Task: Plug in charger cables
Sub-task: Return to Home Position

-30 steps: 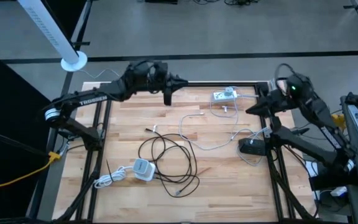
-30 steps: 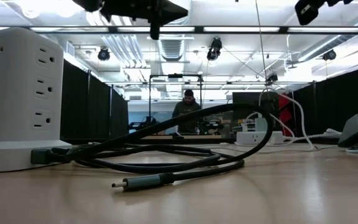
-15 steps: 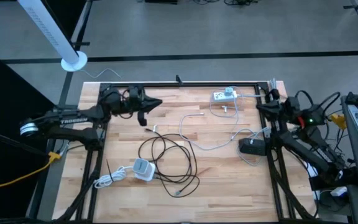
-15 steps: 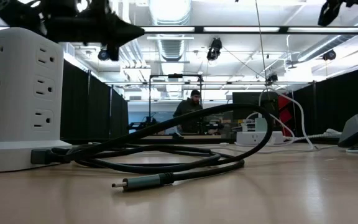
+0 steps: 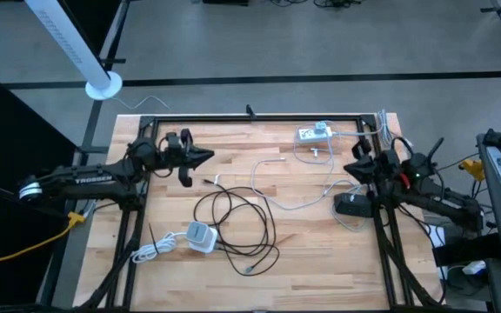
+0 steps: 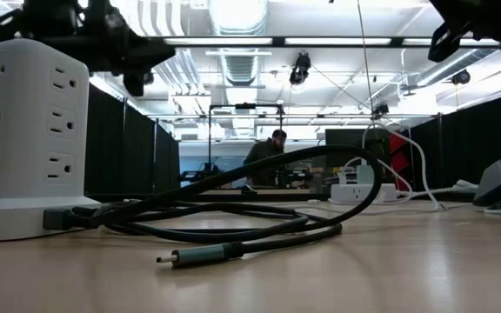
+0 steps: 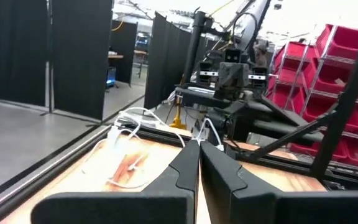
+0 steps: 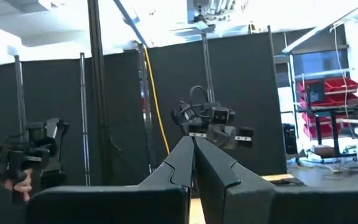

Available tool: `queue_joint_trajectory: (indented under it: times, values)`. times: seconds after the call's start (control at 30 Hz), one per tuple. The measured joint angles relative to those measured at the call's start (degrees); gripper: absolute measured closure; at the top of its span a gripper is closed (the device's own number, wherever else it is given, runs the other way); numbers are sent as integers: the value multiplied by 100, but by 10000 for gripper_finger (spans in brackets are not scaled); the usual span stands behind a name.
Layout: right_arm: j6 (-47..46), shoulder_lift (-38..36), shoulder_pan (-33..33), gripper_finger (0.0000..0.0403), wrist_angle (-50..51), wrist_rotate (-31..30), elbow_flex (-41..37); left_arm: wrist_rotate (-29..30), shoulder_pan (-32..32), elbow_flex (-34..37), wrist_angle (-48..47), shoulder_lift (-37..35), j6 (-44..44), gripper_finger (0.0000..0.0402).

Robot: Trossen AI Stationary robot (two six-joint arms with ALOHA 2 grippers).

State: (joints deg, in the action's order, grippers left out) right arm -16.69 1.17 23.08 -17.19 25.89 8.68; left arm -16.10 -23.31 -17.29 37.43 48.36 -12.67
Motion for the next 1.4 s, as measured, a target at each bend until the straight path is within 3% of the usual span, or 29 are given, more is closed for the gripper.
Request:
queue_joint_trajectory:
  times: [0.23, 0.4, 0.47, 0.6, 0.7, 0.97, 1.2, 1.4]
  values:
    - [57, 5, -547, 403, 134, -368, -224, -91, 28, 379, -84, -147, -573, 402]
    - [-631, 17, -667, 403, 2512, -282, -336, -89, 26, 376, -397, -10, -405, 402]
    - [-399, 18, -685, 403, 2922, -266, -351, -89, 29, 375, -400, 54, -292, 402]
    - [453, -4, -685, 403, 2031, -249, -575, -86, 118, 399, -401, 327, 403, 402]
    - [426, 9, -696, 403, 1101, -280, -812, -93, 300, 489, -220, 524, 634, 402]
    - [102, 48, -1190, 403, 549, -562, -812, 83, 877, 960, 1558, 964, 562, 402]
    - [1001, 140, -1914, 403, 755, -1688, -812, 435, 992, 1039, 1606, 990, 709, 402]
    - [1568, 6, -2047, 403, 662, -1864, -812, 477, 986, 1250, 1601, 363, 1016, 402]
